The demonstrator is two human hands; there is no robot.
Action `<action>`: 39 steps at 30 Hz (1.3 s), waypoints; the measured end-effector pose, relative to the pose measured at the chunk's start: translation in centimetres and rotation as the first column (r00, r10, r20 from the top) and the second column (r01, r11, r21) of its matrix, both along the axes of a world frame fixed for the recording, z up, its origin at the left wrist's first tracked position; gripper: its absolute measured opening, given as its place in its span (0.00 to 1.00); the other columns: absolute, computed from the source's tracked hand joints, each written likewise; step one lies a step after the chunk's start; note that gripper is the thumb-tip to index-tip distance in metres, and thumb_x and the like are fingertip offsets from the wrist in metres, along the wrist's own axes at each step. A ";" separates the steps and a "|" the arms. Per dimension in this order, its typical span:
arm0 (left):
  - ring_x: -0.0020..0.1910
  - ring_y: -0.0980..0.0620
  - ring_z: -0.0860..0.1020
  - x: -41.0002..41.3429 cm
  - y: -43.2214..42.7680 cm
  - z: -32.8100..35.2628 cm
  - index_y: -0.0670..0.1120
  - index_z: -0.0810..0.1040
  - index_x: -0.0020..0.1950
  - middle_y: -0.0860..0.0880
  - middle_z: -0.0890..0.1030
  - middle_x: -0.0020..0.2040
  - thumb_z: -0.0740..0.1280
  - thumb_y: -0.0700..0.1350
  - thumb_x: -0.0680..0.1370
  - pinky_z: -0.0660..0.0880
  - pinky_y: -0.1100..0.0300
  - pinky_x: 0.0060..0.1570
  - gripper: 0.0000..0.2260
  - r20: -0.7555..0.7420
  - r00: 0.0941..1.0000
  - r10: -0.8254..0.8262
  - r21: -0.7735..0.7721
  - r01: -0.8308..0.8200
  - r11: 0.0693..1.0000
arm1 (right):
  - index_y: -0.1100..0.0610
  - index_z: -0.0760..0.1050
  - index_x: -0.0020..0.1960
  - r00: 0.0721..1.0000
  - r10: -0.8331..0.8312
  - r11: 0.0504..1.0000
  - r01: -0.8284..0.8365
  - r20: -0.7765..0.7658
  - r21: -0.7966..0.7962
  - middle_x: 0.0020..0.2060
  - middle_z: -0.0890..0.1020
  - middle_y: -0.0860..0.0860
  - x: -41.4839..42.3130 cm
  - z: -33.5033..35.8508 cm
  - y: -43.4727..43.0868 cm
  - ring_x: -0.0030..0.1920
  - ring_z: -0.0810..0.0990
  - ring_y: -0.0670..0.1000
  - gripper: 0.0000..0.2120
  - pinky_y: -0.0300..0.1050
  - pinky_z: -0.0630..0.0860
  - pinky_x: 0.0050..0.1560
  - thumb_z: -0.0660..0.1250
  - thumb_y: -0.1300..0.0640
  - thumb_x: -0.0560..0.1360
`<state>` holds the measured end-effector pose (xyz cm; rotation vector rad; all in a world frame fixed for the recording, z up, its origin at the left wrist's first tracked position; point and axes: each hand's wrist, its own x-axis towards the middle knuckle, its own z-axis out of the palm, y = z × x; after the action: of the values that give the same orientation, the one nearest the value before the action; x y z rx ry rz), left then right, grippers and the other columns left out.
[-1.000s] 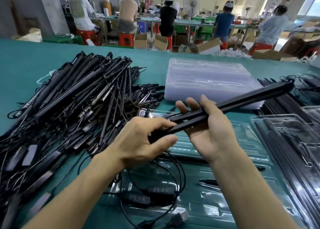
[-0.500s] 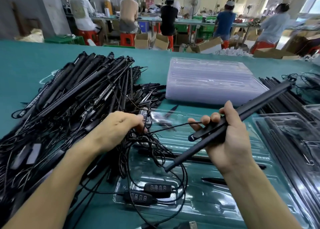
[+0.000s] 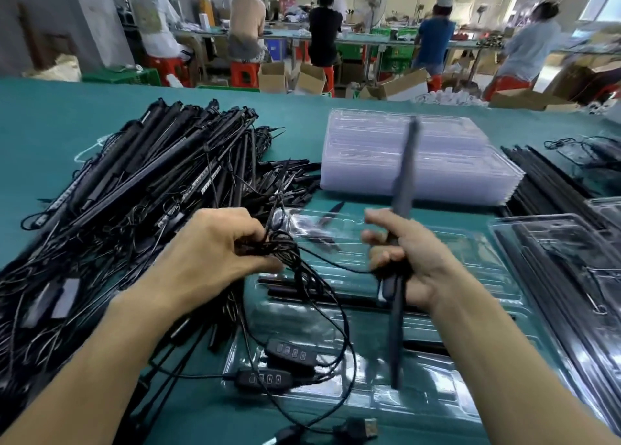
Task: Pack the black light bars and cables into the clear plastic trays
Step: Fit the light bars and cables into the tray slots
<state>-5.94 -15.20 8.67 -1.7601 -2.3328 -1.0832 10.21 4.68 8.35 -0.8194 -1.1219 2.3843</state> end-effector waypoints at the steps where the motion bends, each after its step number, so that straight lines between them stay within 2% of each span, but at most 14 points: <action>1: 0.37 0.56 0.78 0.1 0.1 0.1 0.57 0.82 0.39 0.57 0.79 0.38 0.73 0.61 0.65 0.78 0.52 0.36 0.10 0.005 1.000 -0.021 0.017 0.020 1.000 | 0.55 0.70 0.48 0.985 0.161 0.986 -0.164 0.063 0.039 0.32 0.80 0.55 0.0 0.3 -0.5 0.17 0.61 0.41 0.12 0.33 0.65 0.18 0.73 0.58 0.70; 4: 0.37 0.55 0.78 0.3 0.4 -0.2 0.53 0.85 0.40 0.56 0.79 0.39 0.73 0.59 0.66 0.78 0.51 0.36 0.11 -0.015 0.999 -0.030 0.051 0.031 0.998 | 0.56 0.76 0.50 0.864 0.439 0.841 -0.492 0.248 0.225 0.42 0.83 0.60 -0.3 0.7 -2.6 0.18 0.64 0.41 0.10 0.33 0.67 0.19 0.73 0.59 0.72; 6: 0.36 0.55 0.77 0.3 0.4 -0.6 0.49 0.86 0.40 0.54 0.77 0.38 0.72 0.58 0.66 0.76 0.51 0.34 0.13 -0.029 1.000 0.000 0.061 0.002 0.998 | 0.56 0.78 0.48 0.825 0.456 0.756 -0.557 0.333 0.344 0.39 0.81 0.58 -0.7 0.7 -3.7 0.23 0.70 0.45 0.06 0.34 0.68 0.20 0.74 0.59 0.73; 8: 0.35 0.55 0.76 0.2 0.7 -0.8 0.48 0.85 0.39 0.54 0.77 0.37 0.71 0.59 0.66 0.75 0.53 0.33 0.16 -0.021 0.999 0.031 0.056 -0.030 0.998 | 0.56 0.78 0.44 0.826 0.424 0.720 -0.556 0.371 0.415 0.33 0.78 0.54 -0.9 0.6 -4.0 0.25 0.70 0.47 0.08 0.34 0.67 0.20 0.76 0.58 0.71; 11: 0.32 0.54 0.74 0.5 1.6 -0.8 0.47 0.83 0.36 0.53 0.77 0.32 0.77 0.57 0.64 0.73 0.53 0.33 0.14 0.020 0.999 0.031 0.013 -0.031 0.999 | 0.56 0.75 0.40 0.871 0.346 0.768 -0.476 0.349 0.428 0.28 0.75 0.50 -1.0 0.5 -3.6 0.19 0.64 0.43 0.09 0.35 0.66 0.20 0.75 0.57 0.72; 15: 0.32 0.50 0.78 0.4 2.2 -0.2 0.48 0.85 0.39 0.49 0.82 0.33 0.81 0.54 0.61 0.75 0.52 0.35 0.13 0.208 0.978 0.007 -0.002 -0.007 1.000 | 0.57 0.73 0.44 0.941 0.221 0.872 -0.308 0.257 0.381 0.27 0.76 0.50 -1.8 0.5 -3.3 0.18 0.63 0.43 0.08 0.35 0.66 0.19 0.73 0.60 0.74; 17: 0.35 0.48 0.80 0.4 2.1 -0.3 0.50 0.85 0.41 0.48 0.83 0.35 0.80 0.55 0.61 0.77 0.51 0.38 0.14 0.251 0.968 0.003 0.018 -0.008 1.000 | 0.58 0.74 0.44 0.953 0.157 0.879 -0.254 0.257 0.403 0.29 0.77 0.52 -2.5 0.6 -3.2 0.18 0.63 0.43 0.07 0.35 0.67 0.19 0.72 0.62 0.75; 20: 0.39 0.43 0.82 0.4 1.9 -0.9 0.48 0.85 0.46 0.46 0.84 0.39 0.80 0.50 0.65 0.79 0.46 0.43 0.13 0.304 0.953 0.014 0.073 -0.038 0.997 | 0.58 0.74 0.42 0.957 0.108 0.872 -0.222 0.271 0.437 0.30 0.77 0.54 -3.8 0.7 -3.3 0.18 0.65 0.44 0.07 0.36 0.68 0.20 0.71 0.63 0.75; 22: 0.39 0.44 0.83 0.3 1.7 -1.2 0.48 0.85 0.48 0.46 0.85 0.41 0.79 0.48 0.67 0.81 0.49 0.42 0.12 0.331 0.944 0.007 0.119 -0.049 0.992 | 0.57 0.73 0.41 0.957 0.089 0.868 -0.212 0.277 0.450 0.31 0.77 0.54 -4.4 0.7 -3.4 0.18 0.65 0.44 0.07 0.36 0.69 0.21 0.70 0.64 0.75; 24: 0.36 0.51 0.83 0.2 1.5 -1.3 0.49 0.85 0.49 0.47 0.85 0.40 0.76 0.49 0.68 0.79 0.60 0.37 0.11 0.371 0.928 -0.016 0.167 -0.050 0.985 | 0.57 0.73 0.42 0.956 0.091 0.872 -0.211 0.277 0.442 0.31 0.75 0.54 -4.7 0.7 -3.5 0.18 0.64 0.44 0.07 0.35 0.68 0.20 0.70 0.64 0.75; 26: 0.35 0.54 0.82 0.1 1.3 -1.3 0.47 0.84 0.49 0.47 0.85 0.40 0.74 0.48 0.69 0.78 0.66 0.37 0.11 0.479 0.876 -0.060 0.192 -0.038 0.981 | 0.58 0.73 0.43 0.954 0.119 0.885 -0.227 0.274 0.407 0.29 0.72 0.51 -4.4 0.6 -3.5 0.18 0.63 0.43 0.07 0.35 0.66 0.20 0.71 0.62 0.74; 29: 0.38 0.56 0.81 -0.4 1.2 -1.6 0.47 0.84 0.49 0.46 0.85 0.42 0.72 0.48 0.70 0.77 0.67 0.41 0.10 0.618 0.782 -0.074 0.160 -0.033 0.987 | 0.58 0.74 0.46 0.954 0.147 0.909 -0.235 0.261 0.345 0.27 0.67 0.49 -3.9 0.7 -3.3 0.19 0.59 0.43 0.08 0.35 0.63 0.18 0.73 0.61 0.72; 34: 0.42 0.54 0.78 -1.4 1.2 -2.0 0.47 0.82 0.50 0.49 0.83 0.43 0.68 0.45 0.76 0.75 0.65 0.45 0.05 0.683 0.727 -0.068 0.082 0.017 0.997 | 0.57 0.72 0.41 0.968 0.139 0.904 -0.210 0.208 0.372 0.30 0.66 0.51 -3.9 0.7 -3.7 0.19 0.61 0.43 0.09 0.35 0.64 0.19 0.72 0.62 0.74; 39: 0.40 0.59 0.80 -1.2 0.9 -1.9 0.46 0.80 0.49 0.54 0.83 0.41 0.72 0.46 0.70 0.77 0.69 0.41 0.09 0.727 0.662 -0.182 0.219 0.028 0.975 | 0.58 0.75 0.43 0.969 0.226 0.887 -0.247 0.099 0.389 0.31 0.73 0.51 -3.8 1.4 -3.7 0.21 0.67 0.43 0.06 0.38 0.71 0.23 0.72 0.62 0.74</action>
<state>-7.16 -14.32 6.80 -1.5676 -2.3477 -2.3421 6.42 0.97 9.70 -0.6322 -1.7452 2.2023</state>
